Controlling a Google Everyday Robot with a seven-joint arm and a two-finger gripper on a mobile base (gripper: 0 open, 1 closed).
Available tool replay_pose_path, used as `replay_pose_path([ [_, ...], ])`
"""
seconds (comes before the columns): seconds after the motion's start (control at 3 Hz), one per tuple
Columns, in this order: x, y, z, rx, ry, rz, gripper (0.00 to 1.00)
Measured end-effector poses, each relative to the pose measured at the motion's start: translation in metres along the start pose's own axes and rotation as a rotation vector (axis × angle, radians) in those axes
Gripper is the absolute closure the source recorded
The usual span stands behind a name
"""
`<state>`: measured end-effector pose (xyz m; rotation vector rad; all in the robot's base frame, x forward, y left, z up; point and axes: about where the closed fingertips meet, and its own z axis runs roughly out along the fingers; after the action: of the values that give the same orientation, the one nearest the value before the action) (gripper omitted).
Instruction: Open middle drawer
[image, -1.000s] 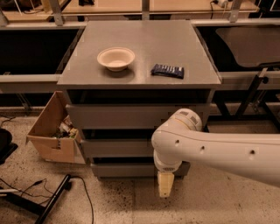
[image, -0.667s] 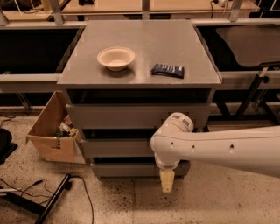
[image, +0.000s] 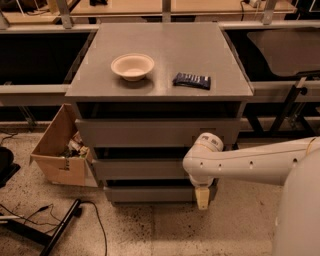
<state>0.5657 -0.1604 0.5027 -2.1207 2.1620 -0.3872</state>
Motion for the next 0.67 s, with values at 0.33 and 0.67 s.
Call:
replay_pose_path([
  [0.33,0.011,-0.020,0.031,0.007,-0.030,0.034,0.00],
  [0.67,0.016,-0.047,0.065,0.003,-0.086,0.097,0.00],
])
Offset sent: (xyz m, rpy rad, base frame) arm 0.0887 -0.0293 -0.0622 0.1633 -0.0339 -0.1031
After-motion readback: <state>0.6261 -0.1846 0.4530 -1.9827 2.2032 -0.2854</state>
